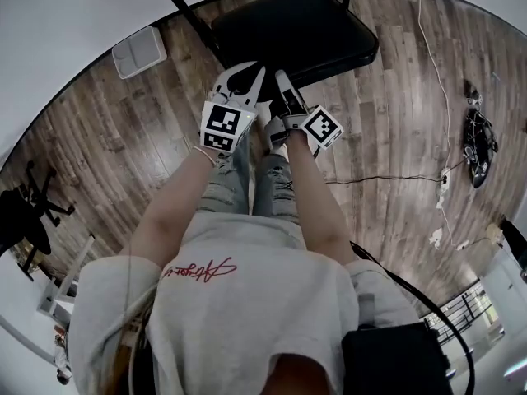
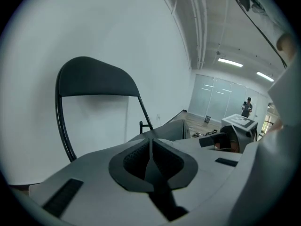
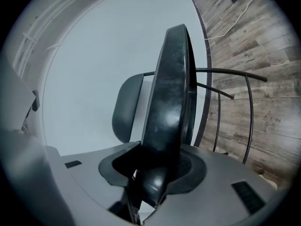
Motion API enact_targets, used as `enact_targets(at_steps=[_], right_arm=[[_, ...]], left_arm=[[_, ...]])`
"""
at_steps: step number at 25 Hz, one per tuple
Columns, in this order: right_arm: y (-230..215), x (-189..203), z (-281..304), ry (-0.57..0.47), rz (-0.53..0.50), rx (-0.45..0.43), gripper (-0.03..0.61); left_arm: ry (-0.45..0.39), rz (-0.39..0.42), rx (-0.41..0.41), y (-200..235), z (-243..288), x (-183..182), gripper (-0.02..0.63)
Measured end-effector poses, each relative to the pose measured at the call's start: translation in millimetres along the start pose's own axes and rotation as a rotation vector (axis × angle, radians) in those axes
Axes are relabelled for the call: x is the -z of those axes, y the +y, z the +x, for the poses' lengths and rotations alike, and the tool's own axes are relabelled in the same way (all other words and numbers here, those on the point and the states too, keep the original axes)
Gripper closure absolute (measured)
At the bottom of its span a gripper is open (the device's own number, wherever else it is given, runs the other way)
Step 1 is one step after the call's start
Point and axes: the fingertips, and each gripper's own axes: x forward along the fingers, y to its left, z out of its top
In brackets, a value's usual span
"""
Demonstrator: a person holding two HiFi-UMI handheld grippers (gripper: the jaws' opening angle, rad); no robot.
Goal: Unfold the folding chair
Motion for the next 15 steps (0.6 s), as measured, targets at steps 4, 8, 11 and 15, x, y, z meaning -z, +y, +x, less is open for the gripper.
enact_targets(at_steps=[4, 8, 11, 15], right_arm=[[-21, 5, -23, 0.001, 0.005, -0.070, 0.420], [-51, 16, -49, 0.038, 0.042, -0.108, 0.420], [-71, 27, -67, 0.073, 0.067, -0.150, 0.420], [-85, 32, -82, 0.082, 0.071, -0.226, 0.425]], left_arm=[[-0.090, 0.116, -0.108, -23, -1, 20, 0.581], [-0.167, 0.052, -0.206, -36, -10, 42, 0.583], [-0.191, 0.063, -0.247, -54, -16, 65, 0.586], [-0.252, 0.085, -0.263, -77, -22, 83, 0.586]])
